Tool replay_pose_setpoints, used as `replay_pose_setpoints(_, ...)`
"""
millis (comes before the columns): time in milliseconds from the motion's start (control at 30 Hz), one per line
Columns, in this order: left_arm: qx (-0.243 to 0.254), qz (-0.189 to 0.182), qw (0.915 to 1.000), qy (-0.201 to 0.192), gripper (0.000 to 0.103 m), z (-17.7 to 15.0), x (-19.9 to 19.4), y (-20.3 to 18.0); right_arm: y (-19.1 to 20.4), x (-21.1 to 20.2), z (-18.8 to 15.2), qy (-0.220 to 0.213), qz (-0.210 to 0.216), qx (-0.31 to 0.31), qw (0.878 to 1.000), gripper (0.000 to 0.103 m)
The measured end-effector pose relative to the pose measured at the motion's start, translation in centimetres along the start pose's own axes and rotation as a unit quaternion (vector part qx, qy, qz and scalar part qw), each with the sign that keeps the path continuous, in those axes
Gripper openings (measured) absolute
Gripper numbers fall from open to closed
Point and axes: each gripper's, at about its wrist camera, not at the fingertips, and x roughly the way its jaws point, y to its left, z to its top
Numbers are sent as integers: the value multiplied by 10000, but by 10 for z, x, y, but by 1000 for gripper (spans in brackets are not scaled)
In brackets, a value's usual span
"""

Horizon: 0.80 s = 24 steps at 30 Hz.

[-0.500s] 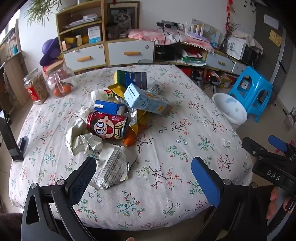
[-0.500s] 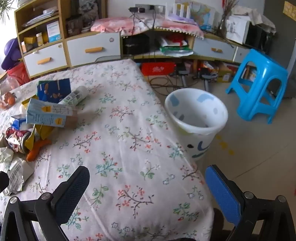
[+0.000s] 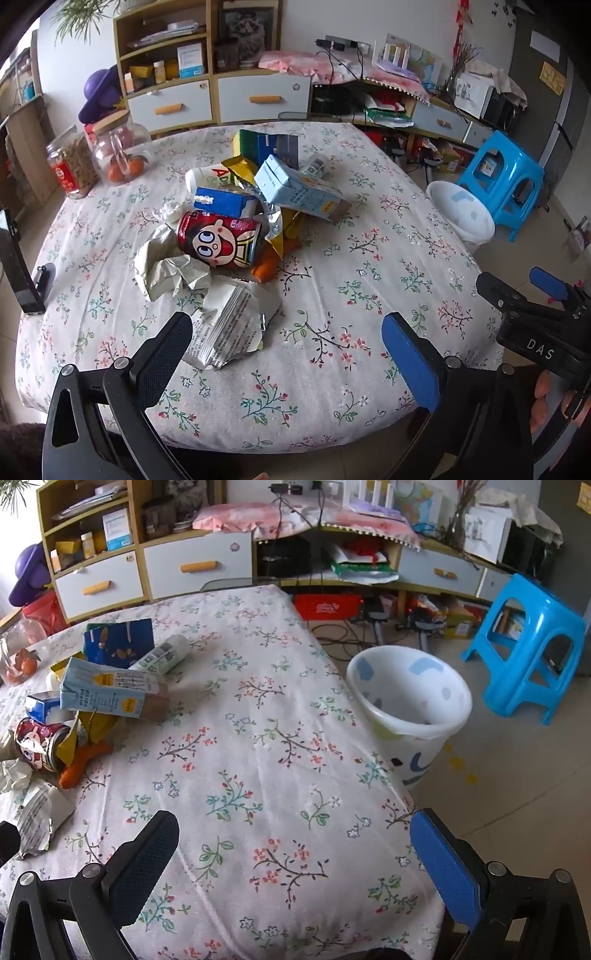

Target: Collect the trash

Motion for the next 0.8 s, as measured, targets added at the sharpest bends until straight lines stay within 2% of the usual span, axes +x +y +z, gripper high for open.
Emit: replay_pose_setpoints(800,-53,-27,10000,-61,103,1,-1,5,6,2,-1,56,74,-35,10000,103)
